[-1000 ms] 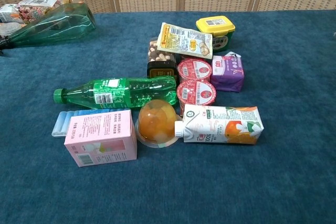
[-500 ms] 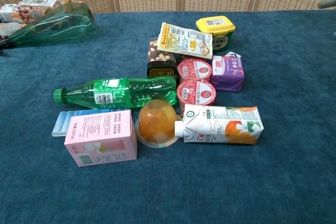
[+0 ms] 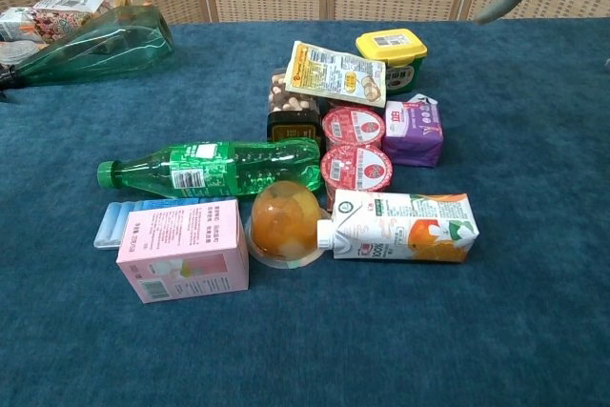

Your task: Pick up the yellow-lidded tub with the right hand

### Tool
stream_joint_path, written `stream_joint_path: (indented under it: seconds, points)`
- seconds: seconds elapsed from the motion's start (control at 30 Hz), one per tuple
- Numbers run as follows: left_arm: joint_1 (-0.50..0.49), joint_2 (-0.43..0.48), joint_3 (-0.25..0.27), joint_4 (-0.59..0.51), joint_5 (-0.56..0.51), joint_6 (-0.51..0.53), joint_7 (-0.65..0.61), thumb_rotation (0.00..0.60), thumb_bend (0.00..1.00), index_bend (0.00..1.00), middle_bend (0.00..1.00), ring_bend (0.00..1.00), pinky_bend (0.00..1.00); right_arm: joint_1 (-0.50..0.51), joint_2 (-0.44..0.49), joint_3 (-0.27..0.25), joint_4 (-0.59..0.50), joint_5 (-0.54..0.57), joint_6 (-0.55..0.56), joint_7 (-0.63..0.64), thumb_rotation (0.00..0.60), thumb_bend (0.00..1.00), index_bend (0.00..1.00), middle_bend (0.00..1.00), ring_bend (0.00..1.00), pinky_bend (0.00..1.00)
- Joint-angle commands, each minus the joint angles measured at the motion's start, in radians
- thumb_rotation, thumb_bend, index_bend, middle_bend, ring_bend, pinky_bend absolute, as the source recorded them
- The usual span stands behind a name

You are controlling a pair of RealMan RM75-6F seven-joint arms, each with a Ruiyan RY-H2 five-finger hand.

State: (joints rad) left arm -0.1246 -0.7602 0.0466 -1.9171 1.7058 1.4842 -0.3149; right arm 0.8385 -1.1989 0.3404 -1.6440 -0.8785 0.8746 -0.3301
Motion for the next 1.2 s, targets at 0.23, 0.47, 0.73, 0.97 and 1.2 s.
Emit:
stream_joint_path:
  seconds: [0.23, 0.47, 0.73, 0.97, 1.2]
  points:
    - [0.002, -0.003, 0.0, 0.0, -0.002, 0.002, 0.001, 0.6, 0.27, 0.09, 0.09, 0.0, 0.0, 0.13, -0.08, -0.034, 0.147, 0.091, -0.113, -0.086, 0.6, 0.12, 0.0, 0.04, 0.0, 0.0]
    - [0.007, -0.002, 0.0, -0.002, -0.006, 0.008, 0.004, 0.6, 0.27, 0.09, 0.09, 0.0, 0.0, 0.215, -0.136, -0.077, 0.259, 0.17, -0.19, -0.138, 0.6, 0.12, 0.0, 0.04, 0.0, 0.0]
    - [0.017, 0.002, 0.001, 0.002, -0.02, 0.016, -0.002, 0.6, 0.27, 0.08, 0.09, 0.0, 0.0, 0.31, -0.207, -0.122, 0.407, 0.265, -0.268, -0.18, 0.6, 0.12, 0.0, 0.05, 0.0, 0.0]
    - [0.022, 0.001, 0.001, 0.008, -0.028, 0.017, -0.011, 0.6, 0.27, 0.08, 0.09, 0.0, 0.0, 0.385, -0.259, -0.182, 0.531, 0.333, -0.342, -0.225, 0.599, 0.12, 0.0, 0.06, 0.0, 0.0]
    - [0.027, 0.002, -0.001, 0.011, -0.036, 0.022, -0.018, 0.6, 0.27, 0.09, 0.09, 0.0, 0.0, 0.454, -0.322, -0.249, 0.645, 0.41, -0.398, -0.264, 0.6, 0.12, 0.0, 0.08, 0.0, 0.0]
